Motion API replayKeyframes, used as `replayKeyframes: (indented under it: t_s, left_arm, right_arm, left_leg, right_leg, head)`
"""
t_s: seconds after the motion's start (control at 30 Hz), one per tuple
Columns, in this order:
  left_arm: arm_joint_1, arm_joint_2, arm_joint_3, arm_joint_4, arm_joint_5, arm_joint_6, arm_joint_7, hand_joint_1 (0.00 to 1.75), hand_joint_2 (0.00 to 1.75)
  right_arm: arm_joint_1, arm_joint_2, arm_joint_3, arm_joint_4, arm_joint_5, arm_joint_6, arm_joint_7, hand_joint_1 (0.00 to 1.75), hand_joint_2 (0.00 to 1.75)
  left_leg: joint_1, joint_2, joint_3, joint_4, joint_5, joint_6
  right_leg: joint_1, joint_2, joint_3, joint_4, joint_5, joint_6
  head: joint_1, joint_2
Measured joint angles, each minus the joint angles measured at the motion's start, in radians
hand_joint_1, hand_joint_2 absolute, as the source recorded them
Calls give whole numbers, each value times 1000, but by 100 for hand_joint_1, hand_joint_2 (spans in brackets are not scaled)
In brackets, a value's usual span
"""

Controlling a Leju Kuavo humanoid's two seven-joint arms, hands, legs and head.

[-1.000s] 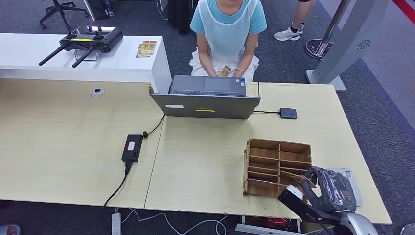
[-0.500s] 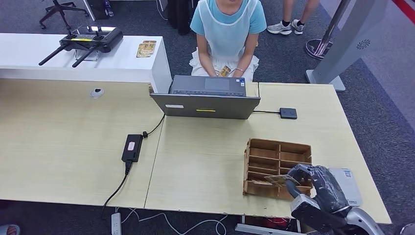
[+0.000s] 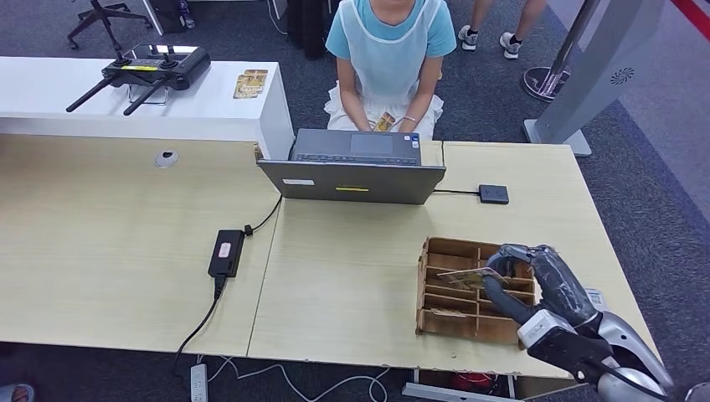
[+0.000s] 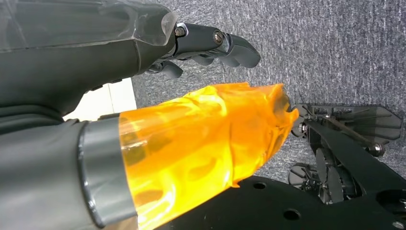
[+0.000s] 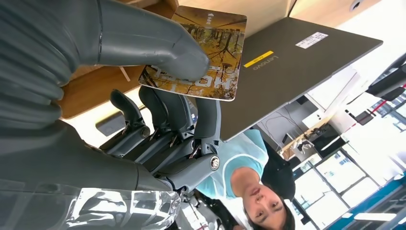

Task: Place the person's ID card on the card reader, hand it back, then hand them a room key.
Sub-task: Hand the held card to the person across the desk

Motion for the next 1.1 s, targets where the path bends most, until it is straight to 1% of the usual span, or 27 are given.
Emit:
replayKeyframes:
  t_s: [0.17,0.27,0.33,0.5,0.67,0.77,0.87,0.97,1.1]
  left_arm:
    - [0,3,-1,-5,-1,0,0,0,0]
    - [-2,5,-5,-8,-7,0,0,0,0]
    - [-4,8,-11,-11,-12,0,1,0,0]
    - [-9,14,-23,-16,-13,1,7,0,0]
    - [-17,18,-36,-21,-20,1,17,0,0]
    - [-22,20,-47,-24,-25,0,22,0,0]
    - [-26,20,-56,-27,-30,0,27,0,0]
    - [-31,21,-66,-30,-36,-2,33,0,0]
    - [-37,23,-84,-32,-50,-6,39,0,0]
  right_arm:
    - [-21,1,3,6,4,3,0,156,175]
    - [-86,1,16,20,36,7,10,157,175]
    - [-161,1,38,37,87,-5,40,158,175]
    - [-392,1,134,88,277,-80,161,167,175]
    - [-622,12,262,147,349,-79,234,170,175]
    - [-760,39,334,202,372,-60,274,171,175]
    - [-872,73,392,266,385,-44,304,171,175]
    - [-962,115,435,340,393,-25,328,173,175]
    - [-1049,183,471,462,347,31,341,173,175]
  left_leg:
    - [0,0,-1,0,0,0]
    - [0,2,-1,0,0,0]
    - [0,3,0,0,1,0]
    - [0,4,0,0,3,0]
    - [0,3,0,0,4,-1]
    - [0,3,0,0,5,-1]
    - [0,3,-1,0,5,-1]
    - [0,3,-1,0,5,-1]
    - [0,3,-1,0,5,-1]
  right_leg:
    - [0,0,0,0,0,0]
    - [0,2,0,0,0,0]
    - [0,3,0,0,1,0]
    - [0,4,-1,1,4,-1]
    - [0,3,-1,2,5,-1]
    - [0,3,-1,2,5,-1]
    - [0,3,-1,2,5,-1]
    - [0,3,-1,2,5,-1]
    - [0,3,-1,2,5,-1]
  head:
    - [0,0]
    - [0,0]
    - [0,0]
    - [0,0]
    - [0,0]
    - [0,0]
    - [0,0]
    - [0,0]
    - [0,0]
